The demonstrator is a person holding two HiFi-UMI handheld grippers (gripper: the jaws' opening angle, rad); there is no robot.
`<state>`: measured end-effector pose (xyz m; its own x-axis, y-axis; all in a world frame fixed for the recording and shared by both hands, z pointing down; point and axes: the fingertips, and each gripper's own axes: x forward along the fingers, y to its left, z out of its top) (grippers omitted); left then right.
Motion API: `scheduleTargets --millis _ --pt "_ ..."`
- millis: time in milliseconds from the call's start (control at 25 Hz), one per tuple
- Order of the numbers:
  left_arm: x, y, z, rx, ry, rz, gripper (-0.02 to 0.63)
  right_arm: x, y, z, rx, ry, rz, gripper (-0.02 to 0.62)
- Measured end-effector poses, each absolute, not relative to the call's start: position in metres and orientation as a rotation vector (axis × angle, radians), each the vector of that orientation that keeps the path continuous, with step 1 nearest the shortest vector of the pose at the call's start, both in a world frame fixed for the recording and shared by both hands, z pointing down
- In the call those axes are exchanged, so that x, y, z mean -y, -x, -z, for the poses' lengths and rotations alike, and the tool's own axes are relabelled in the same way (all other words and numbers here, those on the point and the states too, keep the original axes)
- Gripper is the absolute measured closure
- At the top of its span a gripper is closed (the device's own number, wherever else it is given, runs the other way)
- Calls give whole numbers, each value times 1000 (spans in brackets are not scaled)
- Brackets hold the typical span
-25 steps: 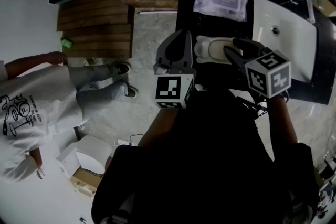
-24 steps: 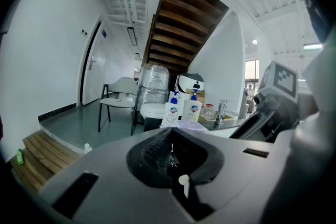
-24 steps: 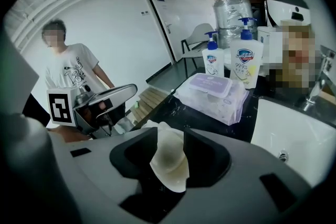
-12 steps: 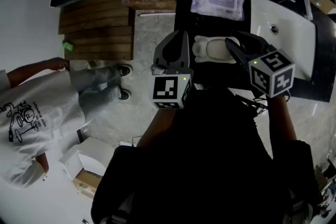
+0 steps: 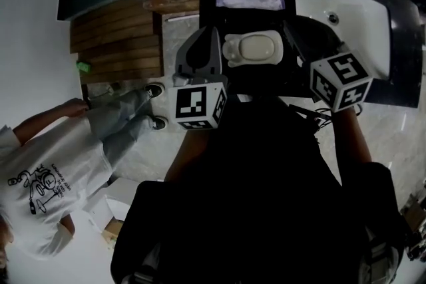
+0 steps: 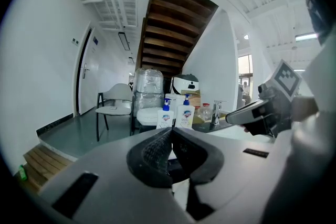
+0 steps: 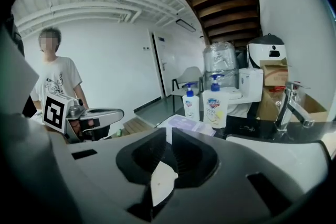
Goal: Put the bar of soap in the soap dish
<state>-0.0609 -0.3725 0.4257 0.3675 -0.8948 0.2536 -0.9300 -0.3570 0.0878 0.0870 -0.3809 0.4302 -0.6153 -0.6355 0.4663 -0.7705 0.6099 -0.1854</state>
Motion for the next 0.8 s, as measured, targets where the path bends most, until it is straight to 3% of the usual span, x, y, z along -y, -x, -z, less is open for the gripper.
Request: scheduleTargets --millis 800 --pt "331 18 -399 1627 -2486 -232 603 339 -120 -412 2574 -1183 -520 563"
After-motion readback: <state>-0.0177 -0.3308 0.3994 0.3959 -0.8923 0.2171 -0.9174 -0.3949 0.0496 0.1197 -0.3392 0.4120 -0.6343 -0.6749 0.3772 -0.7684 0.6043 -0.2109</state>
